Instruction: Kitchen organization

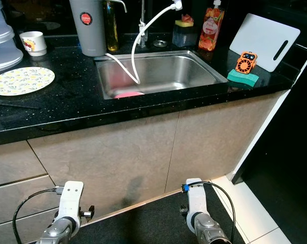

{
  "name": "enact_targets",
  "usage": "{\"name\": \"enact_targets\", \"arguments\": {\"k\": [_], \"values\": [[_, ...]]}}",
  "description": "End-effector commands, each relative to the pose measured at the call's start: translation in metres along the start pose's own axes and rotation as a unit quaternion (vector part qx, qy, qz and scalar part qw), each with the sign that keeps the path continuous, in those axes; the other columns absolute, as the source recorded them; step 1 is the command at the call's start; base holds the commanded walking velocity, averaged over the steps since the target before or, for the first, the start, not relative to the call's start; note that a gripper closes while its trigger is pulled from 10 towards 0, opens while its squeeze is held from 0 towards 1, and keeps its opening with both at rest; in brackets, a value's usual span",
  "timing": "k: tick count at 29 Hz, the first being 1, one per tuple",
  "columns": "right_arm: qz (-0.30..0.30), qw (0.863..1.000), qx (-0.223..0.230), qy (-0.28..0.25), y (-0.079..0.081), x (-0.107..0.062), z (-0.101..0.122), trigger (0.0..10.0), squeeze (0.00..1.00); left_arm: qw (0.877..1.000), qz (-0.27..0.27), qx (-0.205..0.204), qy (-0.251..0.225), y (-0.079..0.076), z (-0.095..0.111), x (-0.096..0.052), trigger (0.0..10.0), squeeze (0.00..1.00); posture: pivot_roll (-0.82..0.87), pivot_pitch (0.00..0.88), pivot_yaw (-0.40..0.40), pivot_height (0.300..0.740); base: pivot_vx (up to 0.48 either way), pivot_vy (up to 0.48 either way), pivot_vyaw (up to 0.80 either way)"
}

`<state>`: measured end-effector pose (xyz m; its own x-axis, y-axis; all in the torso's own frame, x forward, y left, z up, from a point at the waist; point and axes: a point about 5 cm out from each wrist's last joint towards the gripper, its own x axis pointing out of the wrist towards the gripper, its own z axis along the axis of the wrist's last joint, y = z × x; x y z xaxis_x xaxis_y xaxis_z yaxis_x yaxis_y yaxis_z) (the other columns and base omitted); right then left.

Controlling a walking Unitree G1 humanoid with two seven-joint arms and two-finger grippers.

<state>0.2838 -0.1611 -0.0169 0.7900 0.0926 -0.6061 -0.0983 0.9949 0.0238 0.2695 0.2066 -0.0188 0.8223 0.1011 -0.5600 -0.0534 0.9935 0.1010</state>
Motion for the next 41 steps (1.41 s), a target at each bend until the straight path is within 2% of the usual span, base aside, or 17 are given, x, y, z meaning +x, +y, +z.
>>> {"name": "enact_targets", "arguments": {"k": [1, 5, 13, 21, 28, 41], "values": [[0.0, 1.0, 0.004, 0.003, -0.0005, -0.0002, -0.0031, 10.0, 0.0, 1.0, 0.004, -0.005, 0.008, -0.0004, -0.0081, -0.0023, 10.0, 0.0, 0.01, 0.094, -0.043, 0.74, 0.0, 0.0, 0.0], [-0.001, 1.0, 0.018, 0.0, 0.0014, 0.0002, -0.0032, 10.0, 0.0, 0.999, 0.011, -0.034, 0.004, 0.0009, -0.0082, -0.0027, 10.0, 0.0, 0.01, 0.092, -0.049, 0.74, 0.0, 0.0, 0.0], [0.006, 0.999, 0.039, -0.01, 0.0042, 0.0005, -0.002, 10.0, 0.0, 1.0, 0.018, -0.012, 0.009, -0.0003, -0.0103, -0.0029, 10.0, 0.0, 0.0, 0.096, -0.051, 0.74, 0.0, 0.0, 0.0], [0.007, 0.999, 0.039, -0.009, 0.0033, 0.0006, -0.0021, 10.0, 0.0, 1.0, 0.005, -0.027, 0.002, -0.0031, -0.0093, -0.003, 10.0, 0.0, 0.0, 0.101, -0.052, 0.74, 0.0, 0.0, 0.0], [0.009, 0.999, 0.041, -0.01, 0.0038, 0.0007, -0.0018, 10.0, 0.0, 1.0, 0.001, -0.03, 0.001, -0.0065, -0.0066, -0.0022, 10.0, 0.0, 0.0, 0.104, -0.05, 0.74, 0.386, 0.0, 0.0], [0.009, 0.999, 0.046, -0.012, 0.0031, 0.0011, 0.0, 10.0, 0.0, 1.0, 0.002, -0.013, -0.011, -0.0047, -0.001, -0.0011, 10.0, 0.0, 0.01, 0.109, -0.046, 0.74, 0.021, 0.0, 0.0]]}}
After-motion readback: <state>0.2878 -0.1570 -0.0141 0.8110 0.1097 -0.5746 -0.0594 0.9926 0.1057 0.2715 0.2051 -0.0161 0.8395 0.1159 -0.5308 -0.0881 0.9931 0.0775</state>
